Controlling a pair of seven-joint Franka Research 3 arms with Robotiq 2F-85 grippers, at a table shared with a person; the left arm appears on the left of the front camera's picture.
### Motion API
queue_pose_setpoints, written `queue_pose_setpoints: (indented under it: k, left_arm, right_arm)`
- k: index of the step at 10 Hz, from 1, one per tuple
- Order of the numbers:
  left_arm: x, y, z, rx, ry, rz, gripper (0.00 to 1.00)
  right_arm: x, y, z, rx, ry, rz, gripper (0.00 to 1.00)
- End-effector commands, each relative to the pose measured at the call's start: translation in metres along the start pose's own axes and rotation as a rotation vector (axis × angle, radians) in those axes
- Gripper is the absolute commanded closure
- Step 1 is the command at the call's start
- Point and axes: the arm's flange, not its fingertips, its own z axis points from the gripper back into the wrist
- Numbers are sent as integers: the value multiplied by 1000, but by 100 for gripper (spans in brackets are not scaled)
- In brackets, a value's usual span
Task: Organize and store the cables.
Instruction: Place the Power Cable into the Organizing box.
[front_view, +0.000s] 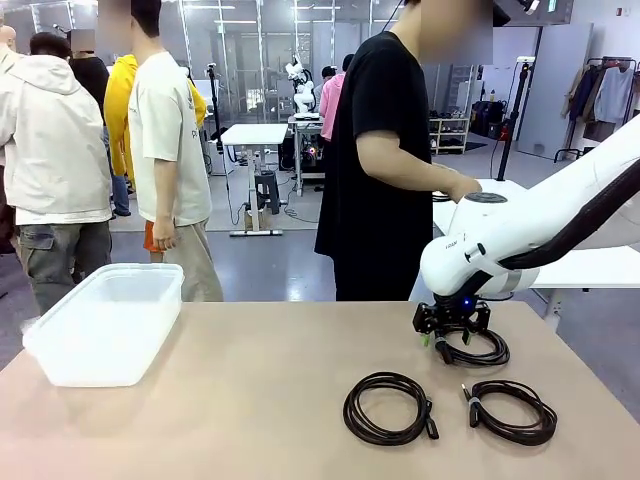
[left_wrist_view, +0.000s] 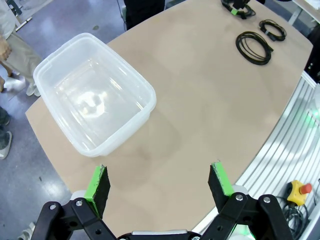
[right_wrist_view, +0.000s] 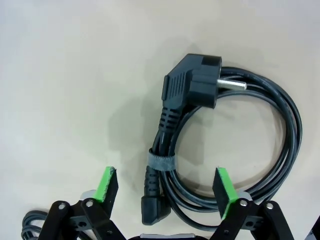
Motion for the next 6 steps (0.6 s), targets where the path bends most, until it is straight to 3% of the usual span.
queue_pose_setpoints:
  k: [1, 3, 4, 6]
  left_arm:
    - [0, 0, 0, 0, 4, -9, 0]
    - [0, 0, 0, 0, 4, -9, 0]
    - [0, 0, 0, 0, 4, -9, 0]
    - [0, 0, 0, 0, 4, -9, 0]
  right_arm:
    - [14, 2, -4, -32, -25, -16, 36]
    - [19, 1, -9, -13, -1, -17, 95]
    - [19, 2, -10, -12, 3, -13, 100]
    - [21, 3, -13, -9, 18, -21, 100]
